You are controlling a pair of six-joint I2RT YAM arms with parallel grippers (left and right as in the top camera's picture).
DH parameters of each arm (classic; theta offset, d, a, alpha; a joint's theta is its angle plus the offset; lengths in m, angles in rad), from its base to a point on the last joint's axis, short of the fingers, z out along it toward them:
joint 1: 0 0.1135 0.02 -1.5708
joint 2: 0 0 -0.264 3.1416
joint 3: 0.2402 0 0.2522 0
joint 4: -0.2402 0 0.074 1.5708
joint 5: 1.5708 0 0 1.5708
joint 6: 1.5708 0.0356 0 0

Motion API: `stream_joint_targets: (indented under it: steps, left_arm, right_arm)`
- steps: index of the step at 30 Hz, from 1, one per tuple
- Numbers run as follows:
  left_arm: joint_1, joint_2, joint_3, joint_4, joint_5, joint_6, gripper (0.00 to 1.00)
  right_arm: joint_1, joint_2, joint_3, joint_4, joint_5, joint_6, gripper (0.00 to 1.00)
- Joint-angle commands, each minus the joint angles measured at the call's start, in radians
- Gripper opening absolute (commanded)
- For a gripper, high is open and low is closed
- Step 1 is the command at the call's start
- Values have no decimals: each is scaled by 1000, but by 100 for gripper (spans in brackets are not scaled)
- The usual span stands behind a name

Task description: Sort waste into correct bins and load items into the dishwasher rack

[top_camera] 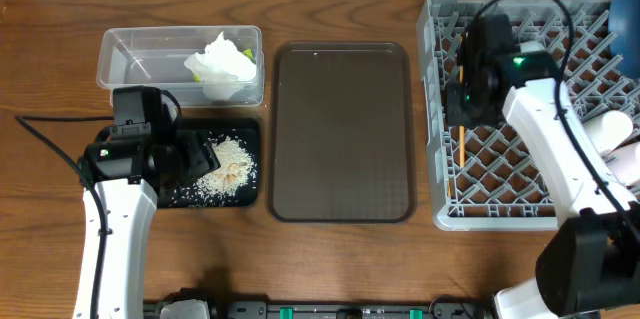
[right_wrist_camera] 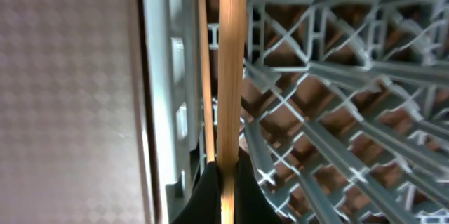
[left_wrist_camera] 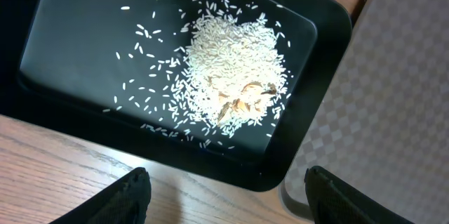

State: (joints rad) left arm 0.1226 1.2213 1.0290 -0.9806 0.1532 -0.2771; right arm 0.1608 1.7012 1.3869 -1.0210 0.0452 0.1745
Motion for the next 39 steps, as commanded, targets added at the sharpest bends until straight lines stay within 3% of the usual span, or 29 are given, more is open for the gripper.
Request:
stream_joint_targets:
  steps: [1,7,13,20,26,32,39]
  left_arm:
    - [4,0,16,-3,-8,2,73]
    - [4,0,16,-3,-8,2,73]
    - [4,0,16,-3,-8,2,73]
    - [4,0,16,-3,-7,2,73]
    - [-32,0,17,34,46,25,83]
    - [-194,6,17,160,48,107,87]
    - [-355,83,17,124,48,179,92]
  right_arm:
    - [0,14,-58,43,-13,-11,2]
    - [6,14,-64,93,-24,-16,4]
    - [6,6,-64,96,-58,-35,21]
    - [3,-33,-60,95,-57,-56,22]
    - [-11,-119,-60,149,-58,-12,24]
    - [-59,-156,-60,249,-142,-13,53]
    - [-72,-155,-60,214,-231,-52,60]
